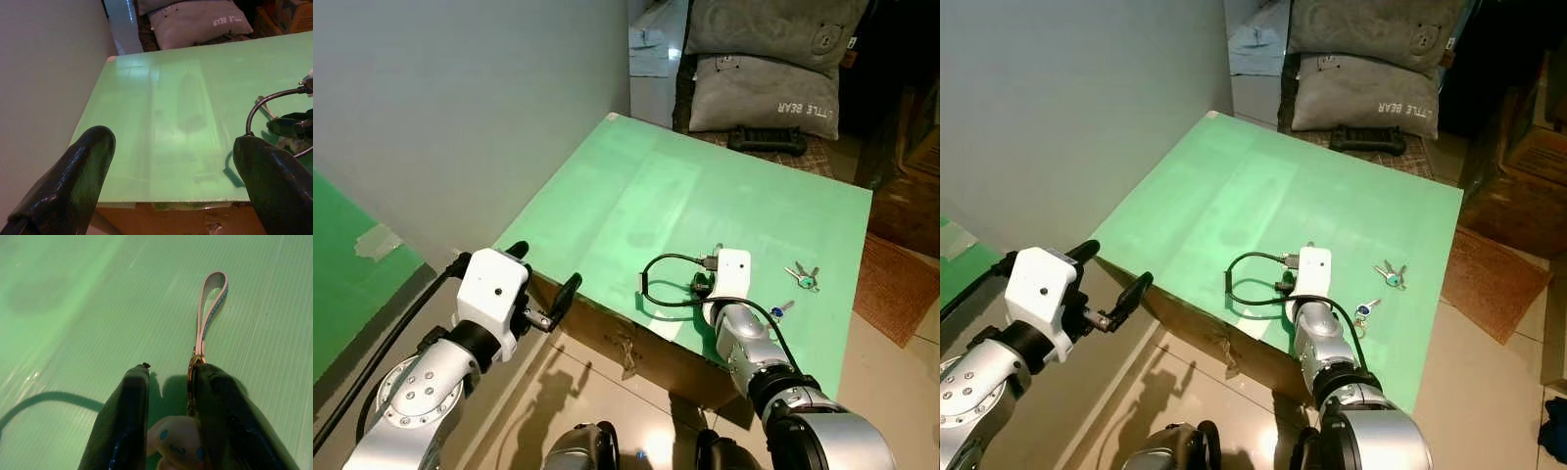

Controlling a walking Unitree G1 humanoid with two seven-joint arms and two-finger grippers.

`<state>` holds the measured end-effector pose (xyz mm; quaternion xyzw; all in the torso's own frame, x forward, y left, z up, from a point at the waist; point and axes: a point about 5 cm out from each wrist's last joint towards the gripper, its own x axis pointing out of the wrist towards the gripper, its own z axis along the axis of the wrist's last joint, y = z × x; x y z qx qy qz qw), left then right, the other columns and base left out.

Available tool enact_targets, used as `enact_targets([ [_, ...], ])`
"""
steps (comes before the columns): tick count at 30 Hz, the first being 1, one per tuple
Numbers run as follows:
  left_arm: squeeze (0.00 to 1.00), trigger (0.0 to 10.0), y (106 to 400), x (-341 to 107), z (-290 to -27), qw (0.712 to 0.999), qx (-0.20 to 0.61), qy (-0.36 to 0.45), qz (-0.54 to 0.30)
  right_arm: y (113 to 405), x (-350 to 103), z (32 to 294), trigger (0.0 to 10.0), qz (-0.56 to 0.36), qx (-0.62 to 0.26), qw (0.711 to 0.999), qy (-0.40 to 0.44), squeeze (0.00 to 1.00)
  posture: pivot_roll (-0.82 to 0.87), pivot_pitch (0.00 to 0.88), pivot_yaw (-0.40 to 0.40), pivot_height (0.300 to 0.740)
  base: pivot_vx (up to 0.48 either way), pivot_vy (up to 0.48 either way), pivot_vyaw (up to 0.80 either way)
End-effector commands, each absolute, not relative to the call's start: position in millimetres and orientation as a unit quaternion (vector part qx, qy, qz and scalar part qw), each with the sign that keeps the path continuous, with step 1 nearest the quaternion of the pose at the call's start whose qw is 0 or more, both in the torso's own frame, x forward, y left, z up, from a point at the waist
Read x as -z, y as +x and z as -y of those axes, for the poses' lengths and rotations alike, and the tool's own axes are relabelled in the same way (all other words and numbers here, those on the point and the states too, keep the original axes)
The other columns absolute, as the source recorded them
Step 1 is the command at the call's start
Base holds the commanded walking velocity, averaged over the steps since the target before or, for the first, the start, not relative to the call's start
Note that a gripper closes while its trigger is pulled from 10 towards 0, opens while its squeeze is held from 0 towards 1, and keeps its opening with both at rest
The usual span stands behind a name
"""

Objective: Hang keys on a hook

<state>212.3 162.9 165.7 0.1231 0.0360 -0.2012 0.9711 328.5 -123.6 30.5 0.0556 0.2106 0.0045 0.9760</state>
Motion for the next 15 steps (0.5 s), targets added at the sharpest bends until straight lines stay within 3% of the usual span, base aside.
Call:
enact_targets([
  [1, 0.0, 10.0, 212.7, -162.8, -163.0, 0.971, 0.2, 0.125, -0.043, 326.6, -27.2, 121.4, 0.0, -0.223, -0.006, 0.972, 0.07, 0.0, 0.22, 0.234, 0.084, 0.74, 0.0, 0.0, 0.0],
  [15, 0.0, 10.0, 218.2, -162.4, -159.9, 0.968, 0.213, 0.125, -0.043, 325.9, -26.7, 122.7, 0.0, -0.219, 0.0, 0.972, 0.088, 0.0, 0.2, 0.235, 0.102, 0.74, 0.0, 0.0, 0.0],
])
